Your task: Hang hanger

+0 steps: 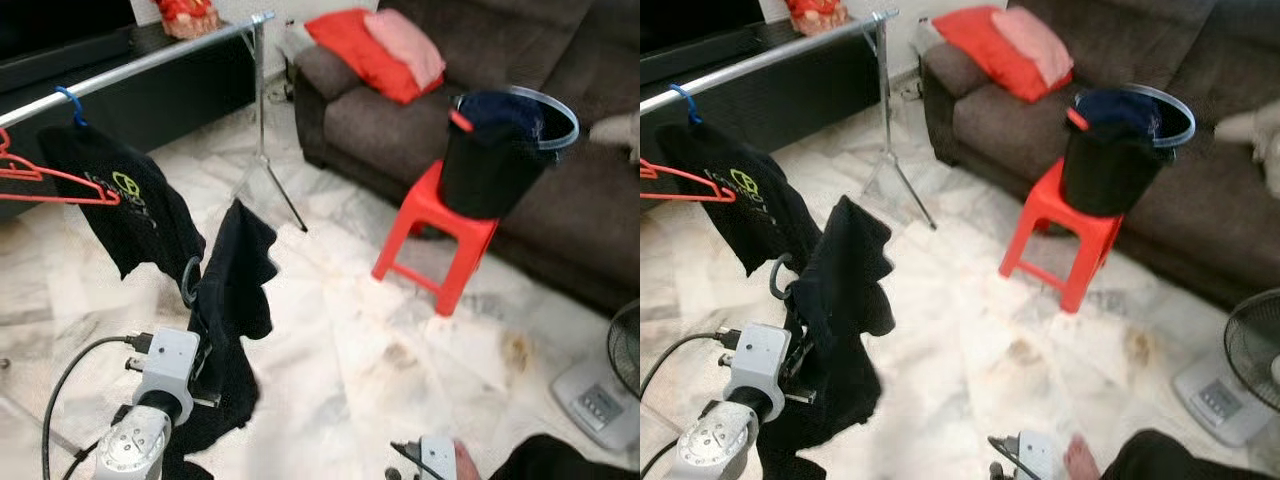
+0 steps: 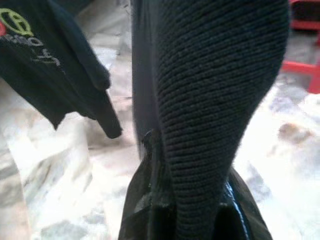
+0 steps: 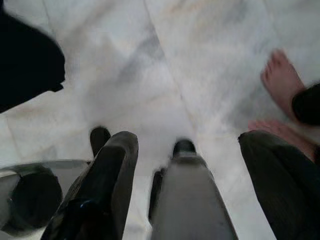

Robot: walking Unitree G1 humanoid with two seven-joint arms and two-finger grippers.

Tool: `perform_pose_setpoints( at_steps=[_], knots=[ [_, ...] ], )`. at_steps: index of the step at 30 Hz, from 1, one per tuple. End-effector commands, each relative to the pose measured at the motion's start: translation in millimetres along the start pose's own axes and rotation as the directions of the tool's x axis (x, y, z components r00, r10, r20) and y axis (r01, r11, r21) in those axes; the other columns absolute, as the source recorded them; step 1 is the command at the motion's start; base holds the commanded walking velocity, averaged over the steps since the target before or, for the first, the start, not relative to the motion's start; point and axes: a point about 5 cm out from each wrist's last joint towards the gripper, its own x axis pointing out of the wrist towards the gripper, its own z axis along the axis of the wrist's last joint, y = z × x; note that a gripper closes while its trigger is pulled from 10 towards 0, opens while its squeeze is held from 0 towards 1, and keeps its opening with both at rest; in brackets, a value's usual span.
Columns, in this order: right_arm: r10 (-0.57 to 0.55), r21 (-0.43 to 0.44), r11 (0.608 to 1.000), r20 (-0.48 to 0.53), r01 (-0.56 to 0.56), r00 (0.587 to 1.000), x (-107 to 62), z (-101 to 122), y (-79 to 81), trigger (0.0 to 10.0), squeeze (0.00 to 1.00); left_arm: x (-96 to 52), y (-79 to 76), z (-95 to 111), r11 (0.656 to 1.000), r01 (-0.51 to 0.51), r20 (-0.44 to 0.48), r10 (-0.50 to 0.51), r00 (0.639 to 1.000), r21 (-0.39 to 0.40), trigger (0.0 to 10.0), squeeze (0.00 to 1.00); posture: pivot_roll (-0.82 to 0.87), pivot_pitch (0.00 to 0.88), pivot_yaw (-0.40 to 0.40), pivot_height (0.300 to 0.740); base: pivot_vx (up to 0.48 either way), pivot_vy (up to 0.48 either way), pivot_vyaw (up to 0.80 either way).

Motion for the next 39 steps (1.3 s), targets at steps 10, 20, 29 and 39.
perform_pose_setpoints(
  at_steps=[10,20,29,39],
  knots=[
    [-0.016,-0.016,1.000,-0.007,0.016,1.000,-0.8,-4.0,-3.3,10.0,0.00,-0.9,-1.0,7.2,1.000,0.003,0.027,-0.004,1.000,0.015,10.0,0.00,0.07,0.168,-0.037,0.740,-0.087,0.000,0.24],
    [-0.015,-0.016,1.000,-0.006,0.015,1.000,-0.7,-3.3,-3.4,10.0,0.00,-1.3,-0.6,6.9,1.000,0.001,0.021,-0.002,1.000,0.016,10.0,0.00,0.07,0.178,-0.039,0.740,0.000,0.000,0.80],
    [-0.014,-0.014,1.000,-0.006,0.013,1.000,-0.6,-3.2,-3.1,10.0,0.00,-1.1,-2.9,6.0,1.000,0.015,0.009,-0.015,1.000,0.026,10.0,0.00,0.07,0.179,-0.036,0.740,0.000,0.000,0.80],
    [-0.010,-0.008,1.000,-0.003,0.010,1.000,-0.7,-3.3,-2.7,10.0,0.00,-0.1,-8.1,1.9,0.998,0.059,-0.025,-0.059,0.998,0.032,10.0,0.00,0.07,0.182,-0.034,0.740,0.000,0.000,0.80]
  ],
)
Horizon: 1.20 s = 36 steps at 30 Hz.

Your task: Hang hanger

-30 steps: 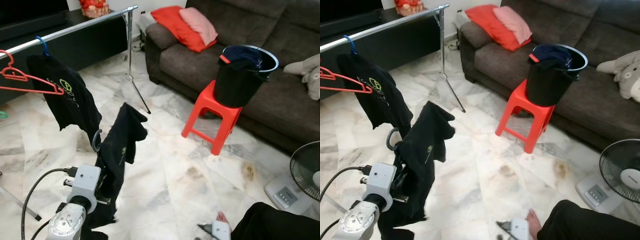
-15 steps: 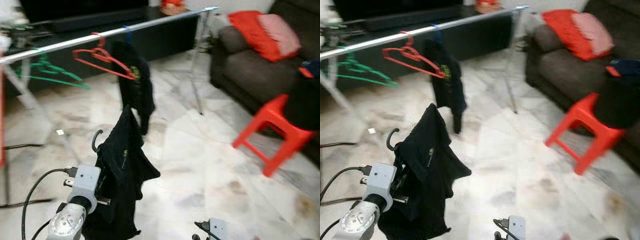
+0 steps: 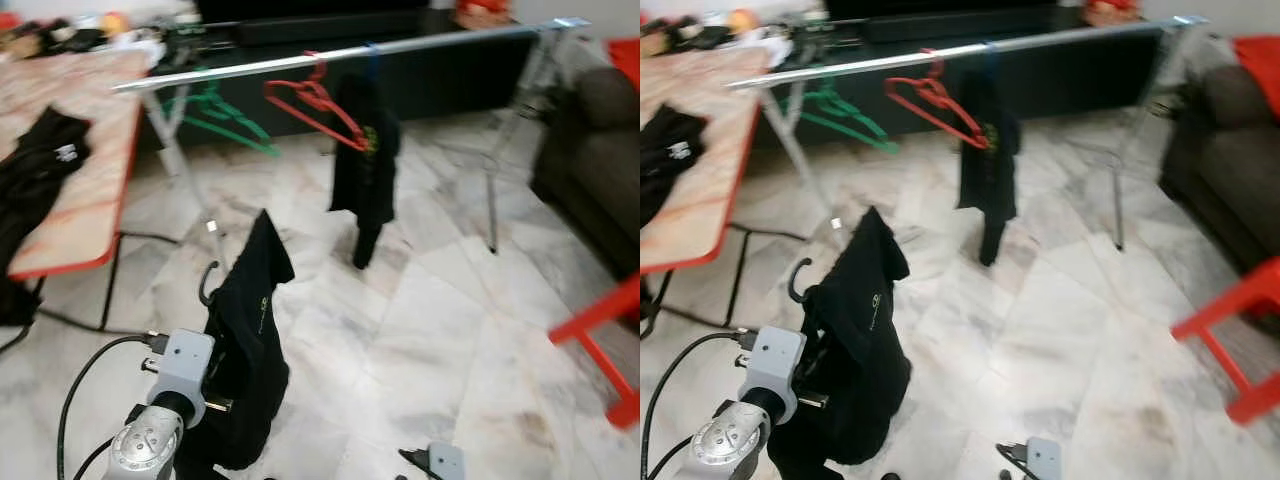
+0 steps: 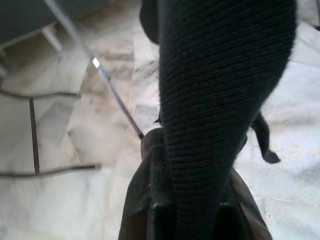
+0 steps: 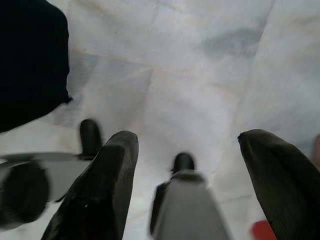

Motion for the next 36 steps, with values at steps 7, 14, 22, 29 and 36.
perform_pose_setpoints(
  at_steps=[7,14,22,29,36],
  knots=[
    [0.028,-0.008,1.000,0.011,-0.028,1.000,-0.3,-1.0,6.6,10.0,0.00,2.8,-10.2,-6.4,0.992,0.119,-0.088,-0.115,0.990,0.042,10.0,0.00,0.06,0.181,-0.033,0.740,0.000,0.000,0.67],
    [0.254,-0.054,0.967,0.084,-0.250,0.964,-1.6,9.5,21.2,10.0,0.00,1.8,-27.9,-28.4,0.897,0.431,-0.349,-0.374,0.859,0.100,10.0,0.00,0.08,0.180,-0.030,0.740,0.000,0.000,0.00],
    [0.574,-0.350,0.761,-0.031,-0.547,0.818,-8.0,13.9,45.5,10.0,0.00,20.6,-23.2,-21.2,0.872,0.473,-0.399,-0.392,0.829,0.125,10.0,0.00,0.07,0.171,-0.041,0.740,0.000,0.000,0.00],
    [0.863,-0.546,0.413,-0.022,-0.729,0.505,-26.6,124.1,58.8,10.0,0.00,48.9,-29.9,0.5,0.887,0.460,-0.385,-0.412,0.826,0.037,10.0,0.00,0.06,0.148,-0.048,0.740,0.000,0.000,0.00],
    [0.929,-0.438,0.350,0.050,-0.828,0.366,-32.4,121.0,65.1,10.0,0.00,59.5,-41.3,12.9,0.857,0.514,-0.380,-0.467,0.799,0.027,10.0,0.00,0.06,0.135,-0.054,0.740,0.000,0.000,0.00]
  ],
)
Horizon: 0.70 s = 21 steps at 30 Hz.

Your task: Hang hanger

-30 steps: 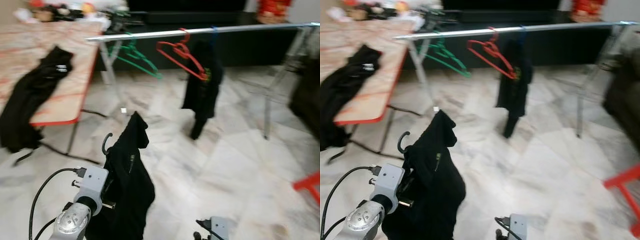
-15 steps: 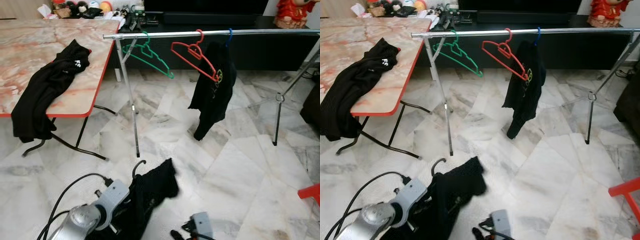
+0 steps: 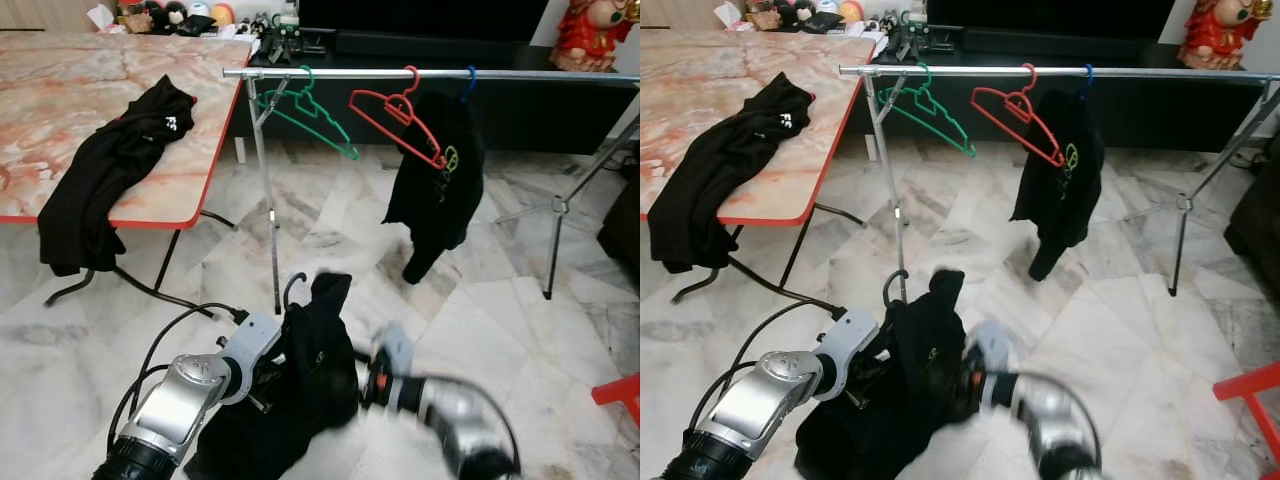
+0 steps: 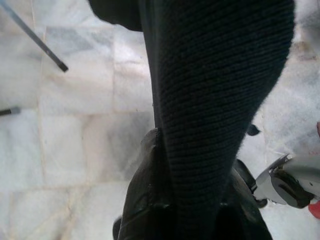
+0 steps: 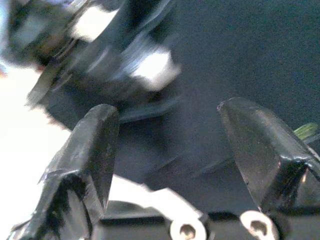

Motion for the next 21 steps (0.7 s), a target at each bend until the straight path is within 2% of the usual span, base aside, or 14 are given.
perform_pose_setpoints(
  at_steps=[1,6,10,12,14,17,18,19,21],
  knots=[
    [0.023,0.011,1.000,-0.016,-0.023,1.000,-6.1,0.0,-2.4,10.0,0.00,2.3,-1.1,4.0,1.000,0.011,-0.006,-0.011,1.000,-0.006,10.0,0.00,0.06,0.135,-0.054,0.740,0.000,0.000,0.00],
    [0.000,-0.016,1.000,-0.057,-0.001,0.998,-10.6,-3.9,-3.9,10.0,0.00,6.6,-2.0,12.5,0.999,0.027,-0.001,-0.027,1.000,-0.036,10.0,0.00,0.05,0.124,-0.052,0.740,0.000,0.000,0.00],
    [-0.087,-0.015,0.996,-0.043,0.086,0.995,-11.0,-8.7,-6.3,10.0,0.00,5.7,-4.1,21.1,0.997,0.076,0.012,-0.076,0.997,-0.030,10.0,0.00,0.05,0.123,-0.050,0.740,0.000,0.000,0.00],
    [-0.042,0.025,0.999,-0.071,0.044,0.997,-10.4,-14.9,-2.8,10.0,0.00,5.9,-4.6,26.9,0.995,0.092,0.022,-0.091,0.996,-0.048,10.0,0.00,0.06,0.135,-0.054,0.740,0.000,0.000,0.00],
    [-0.034,0.011,0.999,-0.093,0.035,0.995,-10.8,-17.5,-1.8,10.0,0.00,5.6,-6.1,32.5,0.993,0.111,0.039,-0.109,0.993,-0.050,10.0,0.00,0.06,0.137,-0.054,0.740,0.000,0.000,0.00],
    [-0.136,-0.022,0.991,-0.078,0.135,0.988,-14.0,-17.5,-7.3,10.0,0.00,4.6,-10.5,43.2,0.989,0.147,0.058,-0.145,0.988,-0.023,10.0,0.00,0.06,0.143,-0.053,0.740,0.000,0.000,0.00],
    [-0.136,-0.022,0.991,-0.078,0.135,0.988,-14.0,-17.5,-7.3,10.0,0.00,4.6,-10.5,43.2,0.989,0.147,0.058,-0.145,0.988,-0.023,10.0,0.00,0.06,0.143,-0.053,0.740,0.000,0.000,0.00],
    [-0.201,-0.039,0.979,-0.056,0.199,0.978,-15.3,-15.7,-10.8,10.0,0.00,4.2,-12.1,45.8,0.987,0.161,0.062,-0.159,0.985,-0.015,10.0,0.00,0.06,0.144,-0.050,0.740,0.000,0.000,0.00],
    [-0.218,-0.044,0.975,-0.047,0.216,0.975,-15.5,-15.0,-11.8,10.0,0.00,4.0,-12.5,46.5,0.986,0.165,0.062,-0.163,0.985,-0.014,10.0,0.00,0.06,0.144,-0.050,0.740,0.000,0.000,0.00]
  ],
)
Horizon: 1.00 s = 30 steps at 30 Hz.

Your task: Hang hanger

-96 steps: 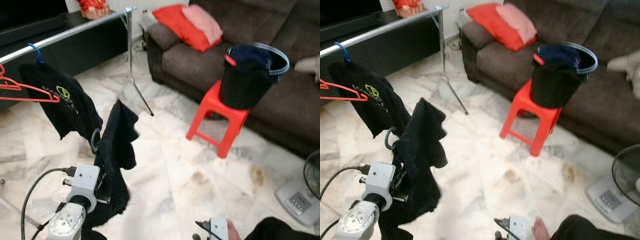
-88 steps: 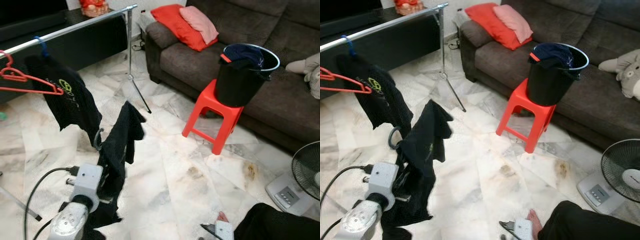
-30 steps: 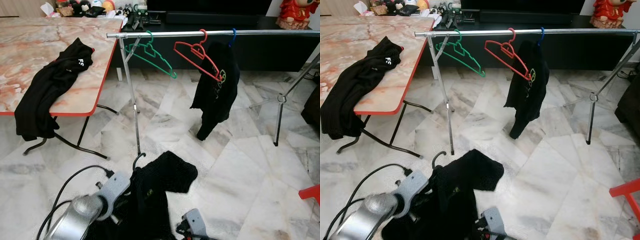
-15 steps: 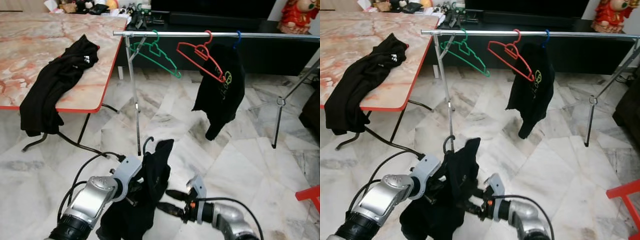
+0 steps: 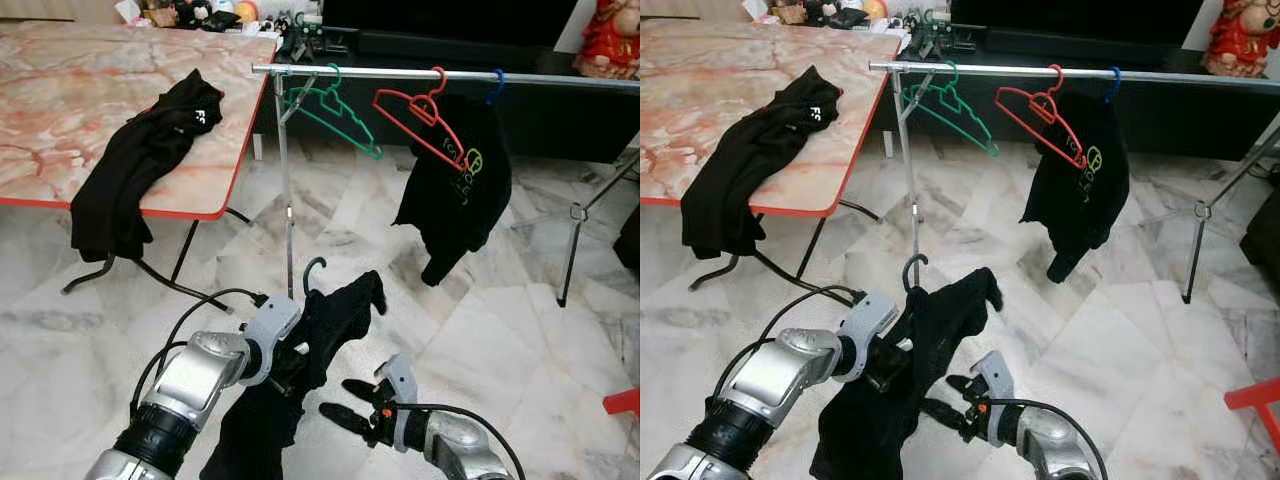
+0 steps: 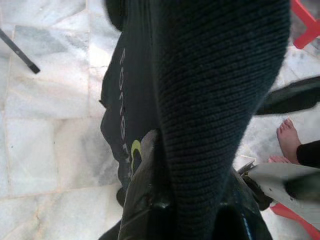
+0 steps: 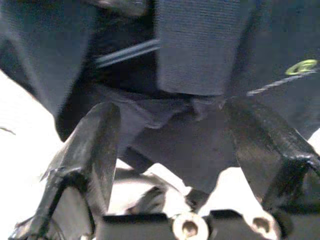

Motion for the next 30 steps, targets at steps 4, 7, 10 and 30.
perform_pose_setpoints(
  at_steps=[4,7,10,30],
  knots=[
    [-0.246,-0.044,0.969,-0.021,0.245,0.969,-6.0,-5.8,-14.1,10.0,0.00,-0.2,-13.4,16.7,0.996,0.078,0.034,-0.080,0.996,0.041,10.0,0.00,0.07,0.158,-0.050,0.740,0.000,0.000,0.00],
    [-0.269,-0.012,0.963,-0.012,0.268,0.963,-6.6,-7.3,-14.8,10.0,0.00,-0.3,-15.2,17.9,0.995,0.084,0.037,-0.085,0.996,0.046,10.0,0.00,0.07,0.159,-0.052,0.740,0.000,0.000,0.00],
    [-0.239,-0.013,0.971,-0.024,0.238,0.971,-5.0,-8.5,-12.3,10.0,0.00,-0.7,-18.2,19.7,0.994,0.097,0.039,-0.098,0.994,0.047,10.0,0.00,0.07,0.162,-0.054,0.740,0.000,0.000,0.00],
    [-0.445,-0.092,0.890,0.050,0.447,0.894,-8.6,13.7,-30.3,10.0,0.00,0.3,-51.8,28.1,0.971,0.216,0.025,-0.220,0.975,0.102,10.0,0.00,0.09,0.162,-0.051,0.740,0.000,0.000,0.00]
  ],
)
